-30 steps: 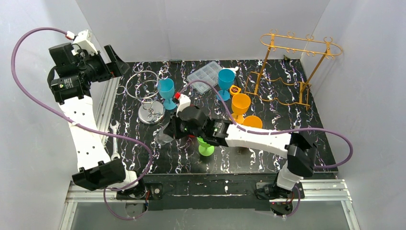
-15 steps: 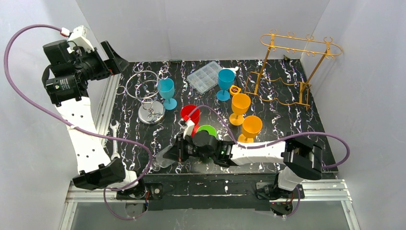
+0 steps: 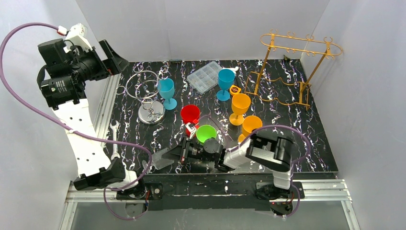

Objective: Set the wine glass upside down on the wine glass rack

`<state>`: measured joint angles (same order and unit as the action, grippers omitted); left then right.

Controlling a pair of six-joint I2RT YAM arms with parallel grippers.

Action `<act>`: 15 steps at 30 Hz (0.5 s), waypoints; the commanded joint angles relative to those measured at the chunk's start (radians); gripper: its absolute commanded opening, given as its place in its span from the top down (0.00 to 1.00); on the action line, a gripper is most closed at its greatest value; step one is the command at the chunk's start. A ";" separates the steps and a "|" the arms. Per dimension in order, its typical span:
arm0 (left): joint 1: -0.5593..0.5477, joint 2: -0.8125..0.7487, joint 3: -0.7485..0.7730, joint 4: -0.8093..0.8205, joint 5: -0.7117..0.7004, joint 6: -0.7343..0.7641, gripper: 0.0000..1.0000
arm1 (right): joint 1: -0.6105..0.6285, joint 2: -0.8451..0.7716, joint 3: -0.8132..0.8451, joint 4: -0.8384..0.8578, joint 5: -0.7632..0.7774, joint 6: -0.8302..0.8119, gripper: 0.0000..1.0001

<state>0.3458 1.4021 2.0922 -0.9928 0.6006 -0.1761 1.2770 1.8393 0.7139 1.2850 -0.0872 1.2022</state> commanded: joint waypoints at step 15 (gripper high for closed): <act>0.007 -0.079 -0.106 -0.030 0.016 0.096 0.02 | -0.027 0.366 0.137 0.503 0.192 0.117 0.99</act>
<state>0.3458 1.3735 2.0163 -1.0042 0.6018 -0.1333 1.2697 2.1818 0.7837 1.4681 0.0372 1.3506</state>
